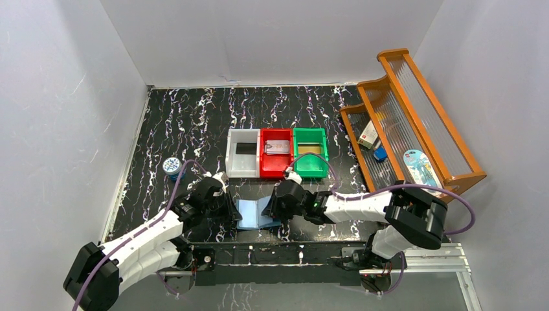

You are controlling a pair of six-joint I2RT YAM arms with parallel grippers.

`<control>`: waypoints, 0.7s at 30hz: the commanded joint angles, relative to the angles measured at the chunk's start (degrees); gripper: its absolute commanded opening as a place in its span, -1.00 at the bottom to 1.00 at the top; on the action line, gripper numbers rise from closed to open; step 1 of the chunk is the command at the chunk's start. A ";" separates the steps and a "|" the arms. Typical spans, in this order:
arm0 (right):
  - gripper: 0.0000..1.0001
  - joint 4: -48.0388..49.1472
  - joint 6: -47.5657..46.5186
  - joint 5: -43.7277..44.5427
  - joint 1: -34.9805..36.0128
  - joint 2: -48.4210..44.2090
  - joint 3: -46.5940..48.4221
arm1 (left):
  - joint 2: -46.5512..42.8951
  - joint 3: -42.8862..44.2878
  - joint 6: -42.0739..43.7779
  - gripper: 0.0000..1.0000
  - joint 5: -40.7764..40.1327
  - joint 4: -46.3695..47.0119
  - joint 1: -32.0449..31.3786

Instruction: Take the credit cards out of the card holder

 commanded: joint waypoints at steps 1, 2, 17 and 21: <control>-0.34 4.22 1.67 -0.51 -0.60 -3.02 -2.58 | -0.14 1.90 0.87 -0.79 0.23 -0.89 -0.11; -0.39 4.16 1.69 -0.29 -0.68 -3.09 -2.63 | 0.18 2.14 0.97 -0.79 0.34 -1.04 -0.10; -0.79 5.15 4.28 -2.34 -0.94 1.08 -3.07 | -0.76 9.25 0.79 0.21 -5.41 -9.04 -0.14; -0.78 5.12 4.50 -2.36 -0.91 1.75 -3.00 | -0.61 10.27 1.21 0.21 -4.43 -9.19 -0.13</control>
